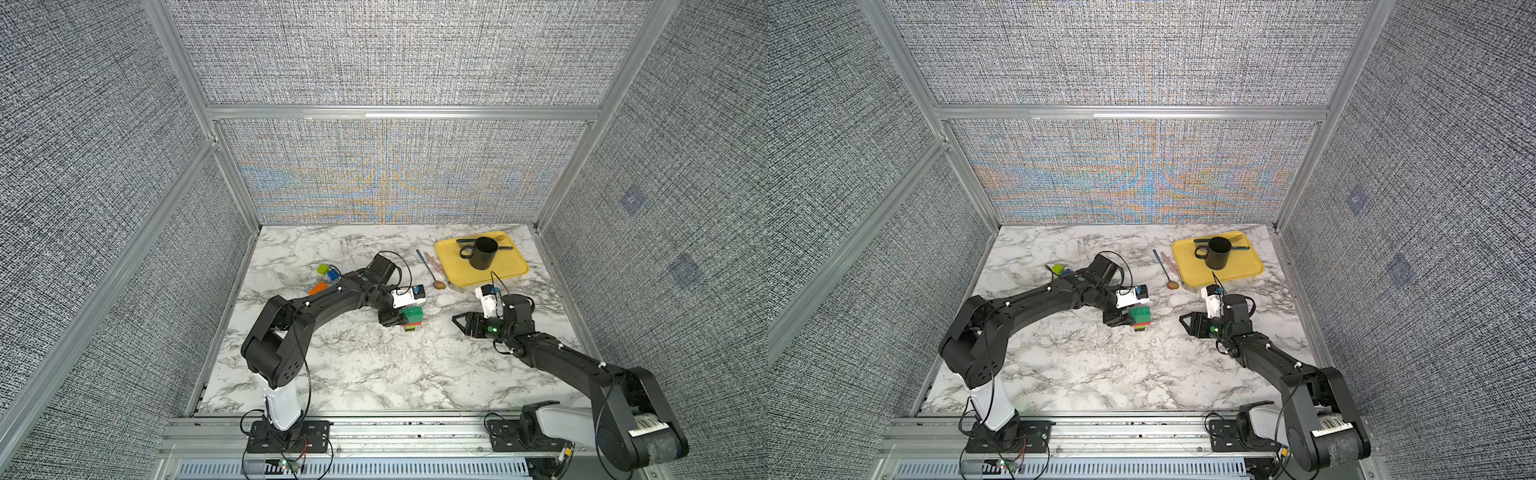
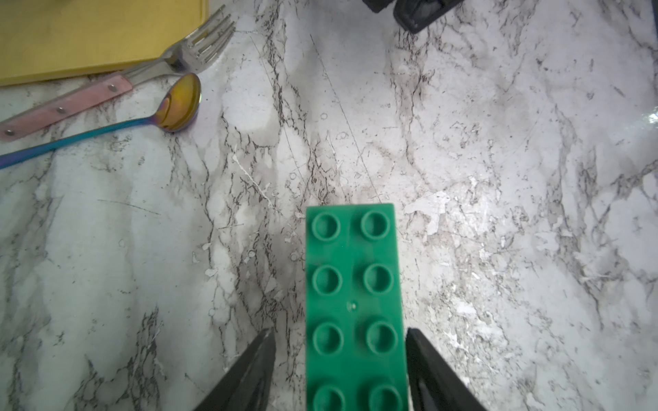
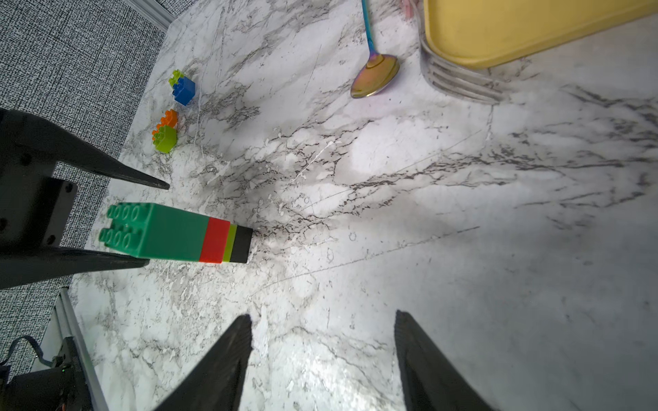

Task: Assemble a carrot with lego
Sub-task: Assemble the lego brick with the lego brick, then pick up the lego brick from the center of the board.

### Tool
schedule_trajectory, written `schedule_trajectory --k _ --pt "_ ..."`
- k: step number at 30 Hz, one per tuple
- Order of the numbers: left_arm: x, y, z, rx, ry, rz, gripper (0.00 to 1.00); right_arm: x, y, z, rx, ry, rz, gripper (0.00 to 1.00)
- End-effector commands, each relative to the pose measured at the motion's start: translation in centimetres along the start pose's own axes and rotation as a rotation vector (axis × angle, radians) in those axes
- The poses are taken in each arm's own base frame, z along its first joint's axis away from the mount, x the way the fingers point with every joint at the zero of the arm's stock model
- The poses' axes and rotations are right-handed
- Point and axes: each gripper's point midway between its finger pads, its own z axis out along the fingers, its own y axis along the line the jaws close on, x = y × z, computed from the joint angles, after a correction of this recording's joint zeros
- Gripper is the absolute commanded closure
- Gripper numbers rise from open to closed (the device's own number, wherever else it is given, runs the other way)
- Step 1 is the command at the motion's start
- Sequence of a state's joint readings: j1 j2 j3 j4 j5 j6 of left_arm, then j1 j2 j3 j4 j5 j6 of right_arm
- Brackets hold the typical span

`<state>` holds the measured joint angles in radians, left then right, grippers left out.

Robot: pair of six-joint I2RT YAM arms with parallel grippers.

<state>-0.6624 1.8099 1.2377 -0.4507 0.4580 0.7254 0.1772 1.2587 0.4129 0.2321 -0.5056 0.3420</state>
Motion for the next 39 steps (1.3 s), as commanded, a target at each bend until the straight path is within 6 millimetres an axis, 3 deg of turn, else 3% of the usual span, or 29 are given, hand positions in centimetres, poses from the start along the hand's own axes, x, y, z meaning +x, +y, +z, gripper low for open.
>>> schedule_trajectory --k 1,6,10,13,15,17,19,22,25,28,39 --pt "0.1 -0.3 -0.6 0.003 0.009 -0.01 0.38 -0.7 0.3 0.0 -0.007 -0.02 -0.011 0.35" --pt "-0.4 -0.2 -2.0 -0.031 0.0 -0.057 0.38 -1.2 0.7 0.0 -0.01 -0.027 -0.03 0.35" --pt "-2.4 -0.3 -4.7 -0.075 -0.103 -0.185 0.38 -2.5 2.3 -0.4 -0.002 -0.065 -0.11 0.35" --pt "-3.3 1.3 -7.4 -0.205 -0.201 -0.349 0.38 -3.4 4.4 -0.7 -0.012 -0.107 -0.194 0.35" --pt "-2.4 3.2 -9.6 -0.351 -0.223 -0.478 0.38 -3.9 6.1 -0.8 -0.024 -0.13 -0.256 0.35" --pt "0.4 5.7 -11.9 -0.507 -0.212 -0.676 0.38 -4.0 7.5 -0.7 -0.029 -0.147 -0.318 0.35" --pt "5.3 8.1 -14.6 -0.664 -0.163 -0.949 0.38 -4.0 8.7 -0.5 -0.033 -0.158 -0.37 0.35" --pt "12.8 9.1 -16.9 -0.785 -0.093 -1.288 0.33 -3.8 9.3 -0.1 -0.036 -0.162 -0.387 0.35" --pt "17.4 9.4 -16.8 -0.778 -0.127 -1.503 0.26 -3.5 9.0 0.5 -0.033 -0.154 -0.373 0.35" --pt "19.7 10.4 -15.8 -0.772 -0.136 -1.614 0.25 -3.3 8.6 1.0 -0.018 -0.14 -0.362 0.35" --pt "22.6 14.3 -10.2 -0.714 -0.025 -1.713 0.22 -2.7 7.6 1.4 0.017 -0.116 -0.36 0.35"
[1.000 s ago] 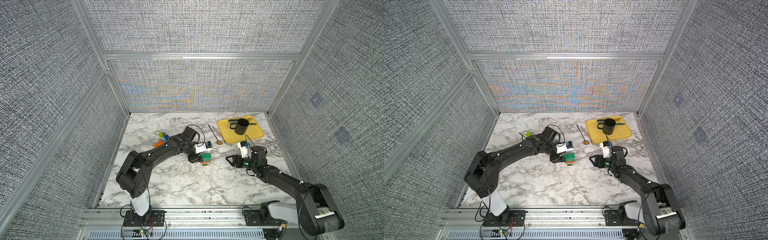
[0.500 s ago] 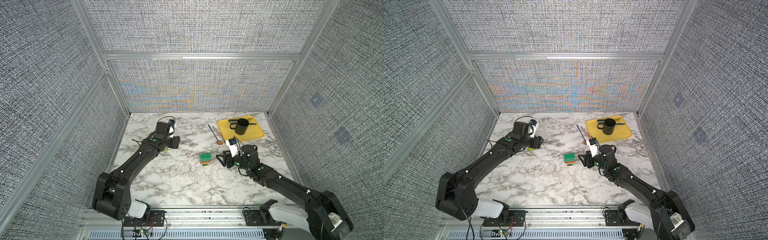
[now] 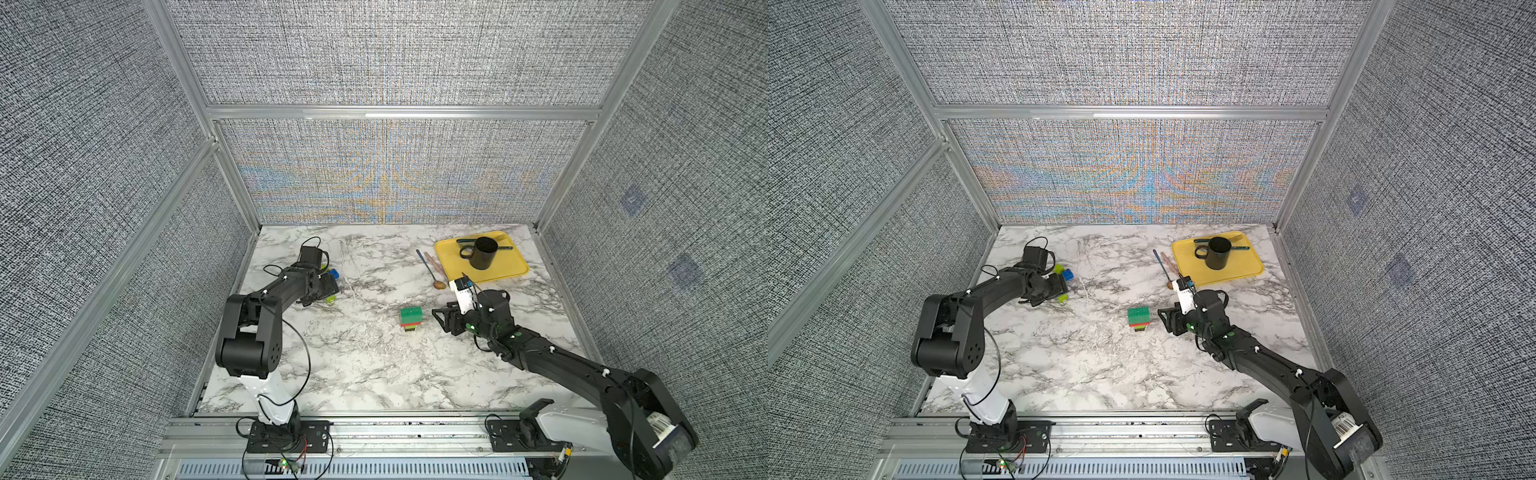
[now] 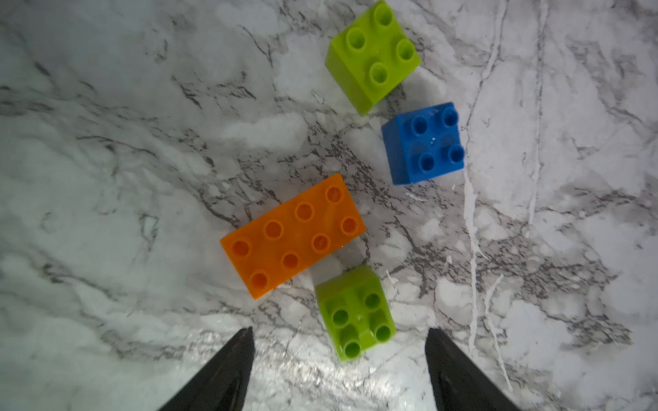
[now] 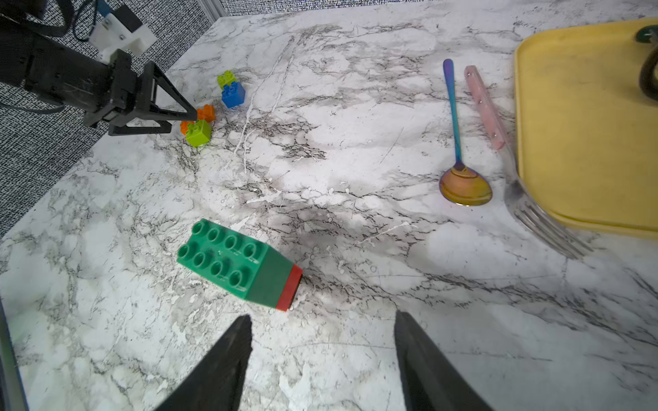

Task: Assemble a carrot with lego
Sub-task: Pick up the lego brick from the center of the board.

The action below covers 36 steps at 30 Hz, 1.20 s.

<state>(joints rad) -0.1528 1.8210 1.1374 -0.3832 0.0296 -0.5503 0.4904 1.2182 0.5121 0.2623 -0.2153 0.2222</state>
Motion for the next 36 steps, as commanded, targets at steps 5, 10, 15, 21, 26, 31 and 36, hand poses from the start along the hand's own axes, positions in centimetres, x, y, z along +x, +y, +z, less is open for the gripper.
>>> schedule_trajectory --k 5,10,15,21,26,31,36 --pt "-0.4 -1.0 2.4 0.013 0.024 -0.027 0.3 0.1 -0.5 0.3 0.027 0.0 -0.013 0.35" --pt "0.5 -1.4 2.8 -0.013 0.037 -0.003 0.39 0.4 -0.9 0.6 0.04 0.018 -0.008 0.35" --pt "1.6 -1.0 2.9 -0.052 0.041 0.011 0.42 0.6 -0.9 0.9 0.041 0.025 -0.001 0.35" --pt "2.5 -0.9 3.1 -0.075 0.051 0.029 0.48 0.9 -1.1 1.2 0.044 0.036 0.004 0.35" --pt "3.2 -0.4 2.7 -0.116 0.042 0.039 0.43 1.2 -1.3 1.2 0.052 0.044 0.005 0.35" --pt "3.9 0.0 2.9 -0.13 0.051 0.042 0.44 1.4 -1.3 1.4 0.053 0.051 0.005 0.35" --pt "4.0 -0.3 3.2 -0.124 0.058 0.045 0.52 1.4 -1.4 1.5 0.055 0.057 0.003 0.35"
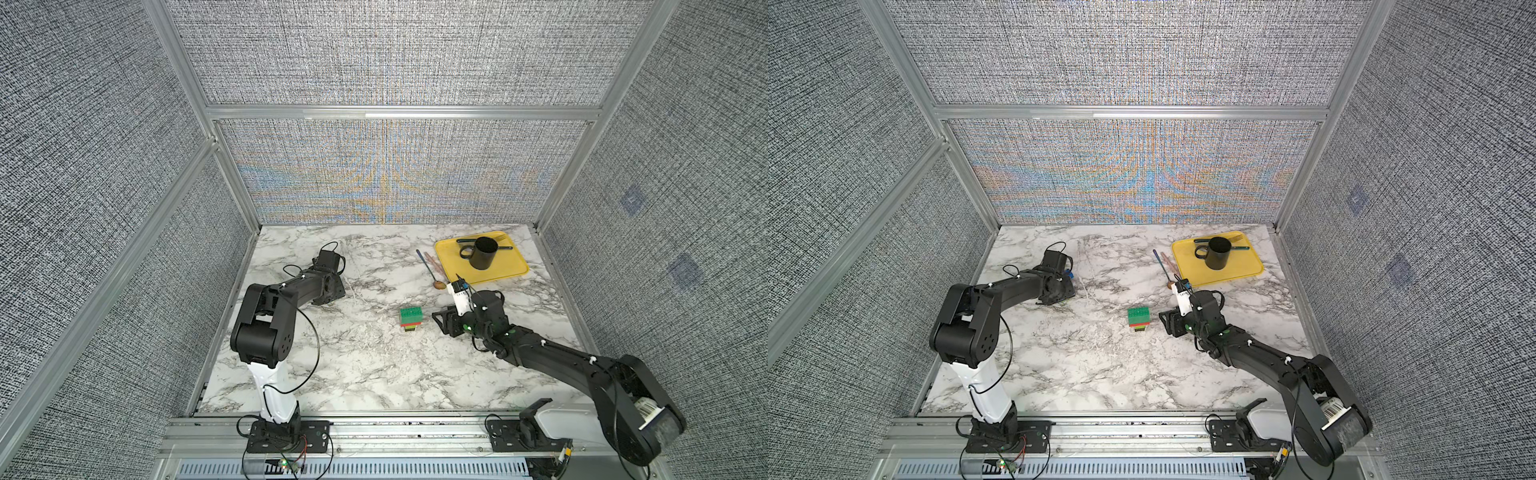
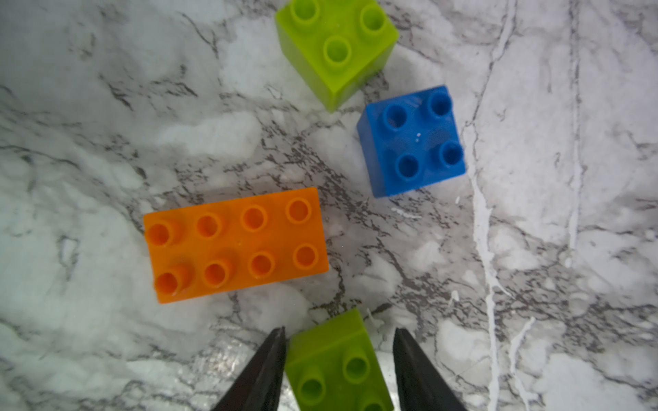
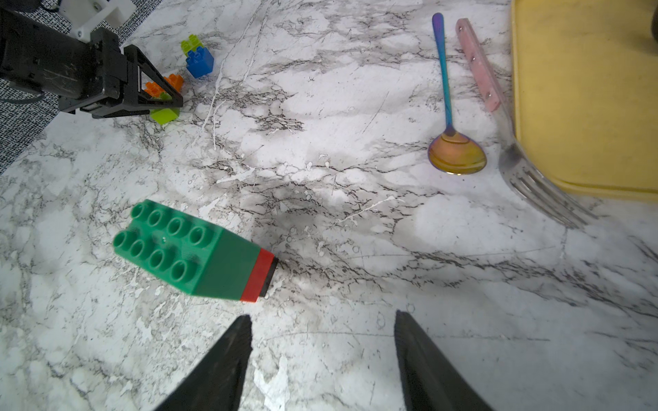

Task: Assemble a carrot with lego
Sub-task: Pick up the lego brick from the center of the board, then assemble the lego brick with the lego brick.

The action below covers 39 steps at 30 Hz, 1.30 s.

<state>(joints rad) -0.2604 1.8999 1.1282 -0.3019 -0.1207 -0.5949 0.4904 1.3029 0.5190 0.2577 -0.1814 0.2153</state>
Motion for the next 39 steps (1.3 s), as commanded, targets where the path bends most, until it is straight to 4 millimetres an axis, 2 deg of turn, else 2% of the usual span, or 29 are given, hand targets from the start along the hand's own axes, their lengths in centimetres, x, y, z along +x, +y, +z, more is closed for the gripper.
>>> schedule_trajectory --k 1,8,12,15,19,24,26,28,30,35,39 --pt "2.9 0.9 0.5 -0.029 0.112 -0.002 0.54 -0.7 0.0 0.0 0.006 -0.016 -0.007 0.35" --pt "3.1 0.9 0.0 -0.019 0.103 0.012 0.69 -0.9 -0.1 0.1 0.013 -0.012 -0.012 0.35" --pt "2.7 0.2 -1.4 0.028 0.057 0.064 0.78 -0.8 -0.4 0.1 0.032 -0.01 -0.01 0.35" --pt "2.3 -1.8 -3.8 0.118 0.005 0.155 0.83 -0.8 -1.0 -0.2 0.045 -0.014 0.001 0.35" --pt "2.4 -7.0 -8.9 0.304 -0.068 0.393 0.85 -1.8 -2.5 -1.2 0.041 -0.055 0.058 0.35" --pt "4.8 -13.1 -15.2 0.558 -0.084 0.705 0.89 -3.5 -4.9 -2.2 0.041 -0.126 0.147 0.35" --pt "6.7 -15.4 -17.5 0.672 -0.087 0.867 0.91 -3.8 -5.5 -2.3 0.054 -0.132 0.164 0.35" --pt "8.5 -16.7 -19.1 0.723 -0.088 1.024 0.91 -4.0 -5.8 -2.4 0.058 -0.135 0.176 0.35" --pt "10.4 -17.4 -20.0 0.744 -0.069 1.18 0.92 -4.3 -6.0 -2.5 0.06 -0.136 0.184 0.35" --pt "14.3 -18.2 -20.3 0.744 0.001 1.515 0.92 -4.6 -6.5 -3.4 0.085 -0.144 0.18 0.35" --pt "15.3 -19.5 -19.7 0.744 0.053 1.603 0.92 -4.5 -7.3 -4.0 0.109 -0.146 0.181 0.35"
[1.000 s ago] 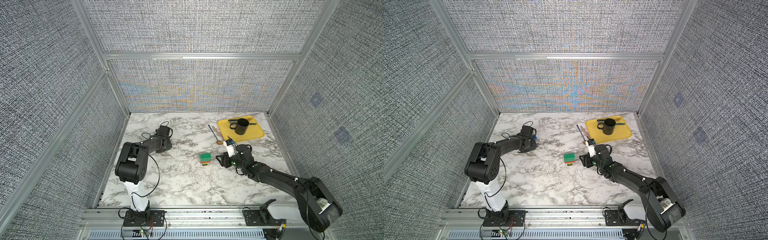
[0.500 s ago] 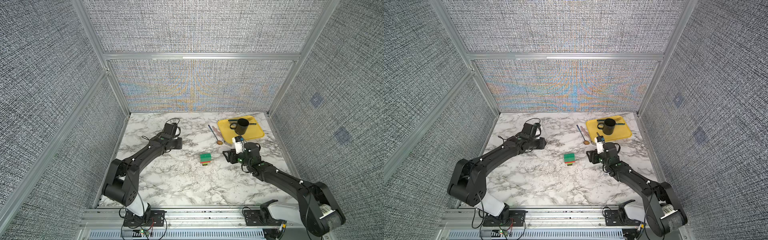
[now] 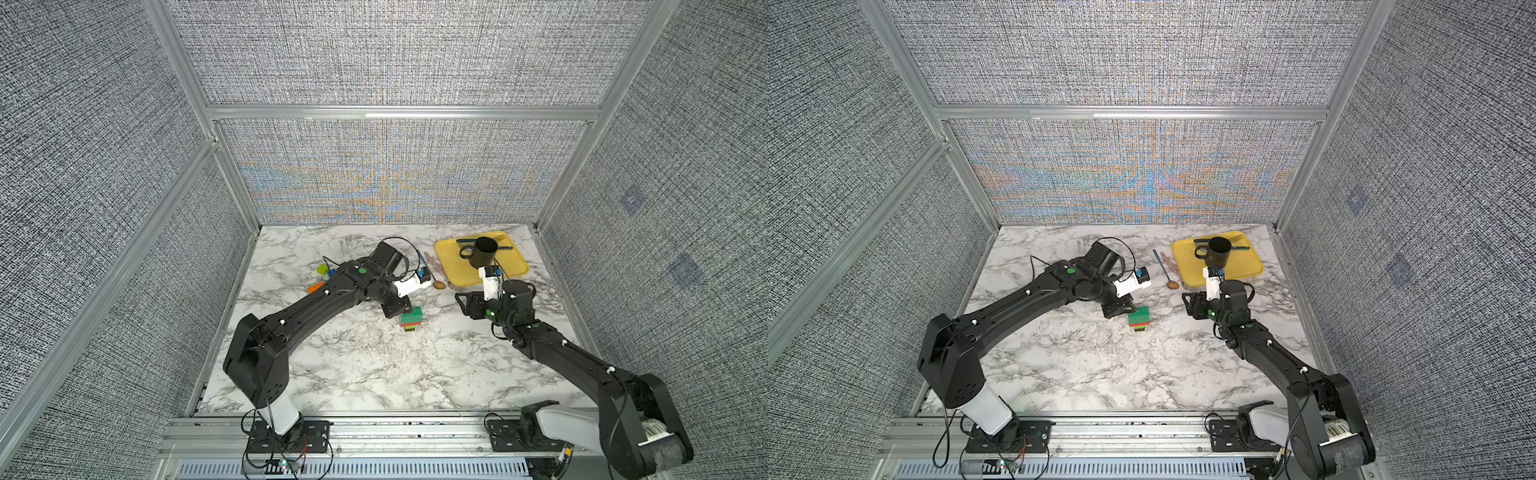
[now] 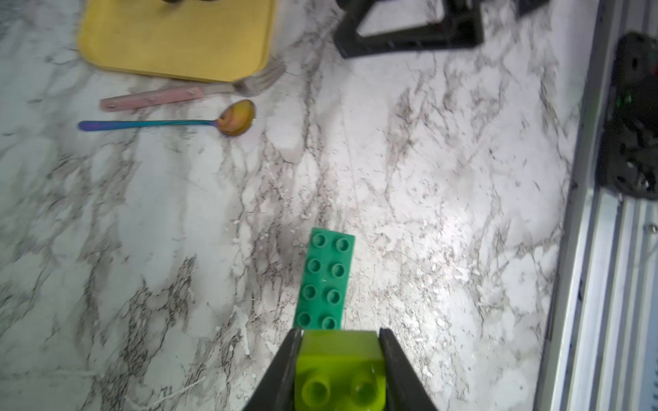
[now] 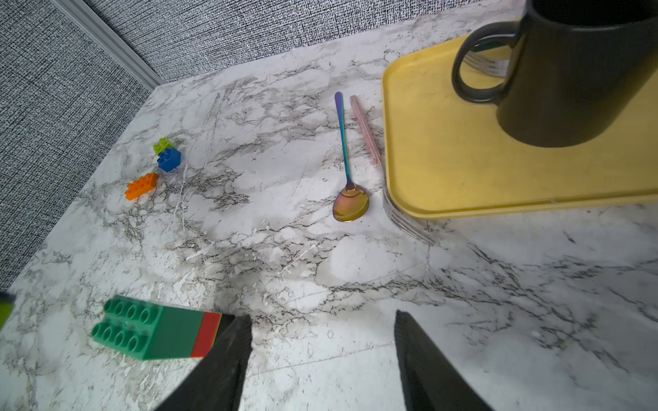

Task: Assemble a carrot with lego
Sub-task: Assemble the lego brick with the lego brick.

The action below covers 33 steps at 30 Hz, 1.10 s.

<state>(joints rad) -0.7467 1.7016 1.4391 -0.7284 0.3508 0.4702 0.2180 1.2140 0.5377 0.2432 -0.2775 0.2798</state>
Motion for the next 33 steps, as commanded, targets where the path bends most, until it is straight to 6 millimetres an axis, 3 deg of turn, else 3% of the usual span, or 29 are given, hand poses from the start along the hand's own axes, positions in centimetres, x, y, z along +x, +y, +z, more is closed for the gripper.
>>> schedule_trajectory --k 1,13,23,33 --pt "0.9 -0.9 0.8 0.064 0.09 0.115 0.92 -0.1 -0.5 -0.3 0.015 0.003 -0.007 0.35" --pt "0.6 0.3 3.6 0.083 0.159 0.15 0.92 0.7 -0.8 -0.7 0.019 0.011 -0.007 0.34" --pt "1.4 0.9 4.5 0.087 0.183 0.122 0.92 1.7 -0.8 -0.5 0.005 0.026 0.009 0.34" --pt "0.8 1.1 5.0 0.085 0.157 0.109 0.92 2.0 -0.8 -0.4 -0.002 0.032 0.014 0.34"
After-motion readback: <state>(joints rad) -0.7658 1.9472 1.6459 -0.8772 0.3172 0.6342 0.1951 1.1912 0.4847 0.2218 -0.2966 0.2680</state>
